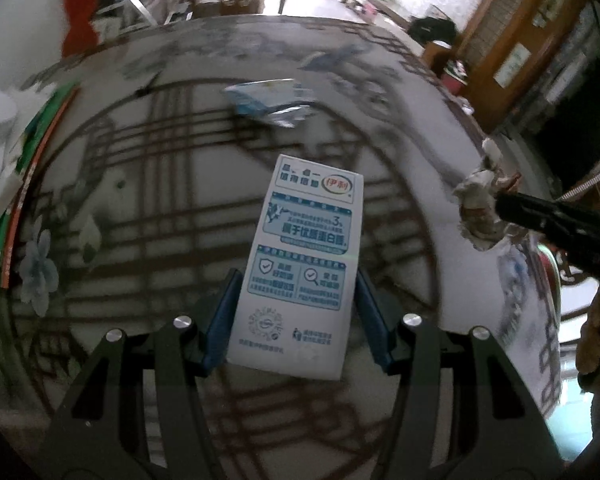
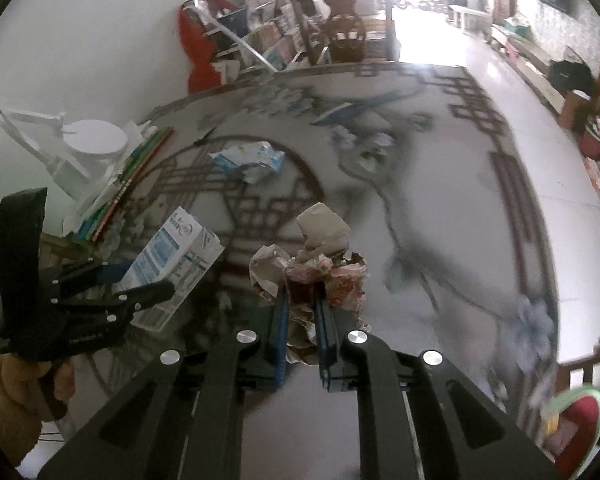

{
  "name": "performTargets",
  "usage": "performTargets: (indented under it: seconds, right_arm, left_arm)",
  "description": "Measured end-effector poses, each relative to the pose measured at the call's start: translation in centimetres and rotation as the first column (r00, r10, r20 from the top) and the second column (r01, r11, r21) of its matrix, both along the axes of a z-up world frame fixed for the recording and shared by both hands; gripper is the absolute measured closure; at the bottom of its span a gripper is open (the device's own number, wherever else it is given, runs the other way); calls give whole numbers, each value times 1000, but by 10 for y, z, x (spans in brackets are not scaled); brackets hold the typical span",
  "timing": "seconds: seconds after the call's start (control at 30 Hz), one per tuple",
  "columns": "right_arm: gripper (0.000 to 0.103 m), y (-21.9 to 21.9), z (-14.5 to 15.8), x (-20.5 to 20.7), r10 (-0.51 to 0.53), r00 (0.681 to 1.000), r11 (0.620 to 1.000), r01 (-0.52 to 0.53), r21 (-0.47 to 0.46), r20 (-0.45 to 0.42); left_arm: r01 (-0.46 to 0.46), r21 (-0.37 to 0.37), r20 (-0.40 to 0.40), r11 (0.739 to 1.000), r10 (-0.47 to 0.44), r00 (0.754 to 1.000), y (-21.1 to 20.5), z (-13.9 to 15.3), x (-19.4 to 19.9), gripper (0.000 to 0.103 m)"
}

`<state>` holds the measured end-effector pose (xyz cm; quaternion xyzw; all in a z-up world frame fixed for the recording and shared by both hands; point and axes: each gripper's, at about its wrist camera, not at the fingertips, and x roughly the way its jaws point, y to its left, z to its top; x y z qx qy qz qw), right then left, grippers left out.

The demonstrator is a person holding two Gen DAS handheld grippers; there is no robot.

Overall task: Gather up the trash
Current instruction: 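Carry the milk carton and crumpled paper over the red bucket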

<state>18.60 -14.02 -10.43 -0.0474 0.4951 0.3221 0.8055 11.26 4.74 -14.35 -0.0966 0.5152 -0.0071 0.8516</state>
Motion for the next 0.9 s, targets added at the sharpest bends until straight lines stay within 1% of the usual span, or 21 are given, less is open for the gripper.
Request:
performTargets:
  seconds: [0.1, 0.23, 0.3, 0.4, 0.43, 0.6, 0.67, 0.73, 0.77, 0.9]
  right_arm:
    - [92, -25, 5, -16, -43, 999, 999, 43, -5, 9]
    - [92, -61, 11, -32, -118, 993, 993, 118, 10, 14]
    - [92, -83, 15, -40, -164, 986, 986, 164, 16, 19]
    - [92, -115, 16, -51, -233, 972, 972, 233, 25, 16]
    - [92, -129, 16, -54, -262, 965, 965, 262, 26, 13]
    - [92, -189, 14, -69, -368, 930, 930, 368, 5, 16]
    - [92, -217, 12, -74, -416, 909, 909, 416, -2, 10]
    - [92, -245, 9, -79, -463, 886, 886, 463, -9, 3]
    - [92, -256, 8, -81, -481, 877, 877, 481, -11, -1]
    - [92, -302, 3, -88, -555, 832, 832, 555, -17, -18]
  left_arm:
    - [39, -9, 15, 999, -38, 999, -20, 8, -1, 49]
    - [114, -13, 47, 993, -113, 992, -58, 25, -3, 49]
    - [154, -16, 62, 988, -153, 986, -80, 33, -4, 49]
    - [204, -39, 70, 978, -201, 977, -109, 38, -3, 49]
    - [237, -44, 76, 971, -233, 970, -127, 40, -3, 49]
    - [341, -55, 83, 938, -336, 938, -187, 41, -4, 49]
    - [376, -70, 77, 924, -370, 926, -211, 38, -1, 49]
    - [413, -89, 65, 906, -409, 910, -238, 35, 2, 54]
    - [428, -94, 59, 899, -424, 904, -247, 33, 3, 54]
    - [497, -90, 54, 863, -494, 868, -296, 28, 3, 54]
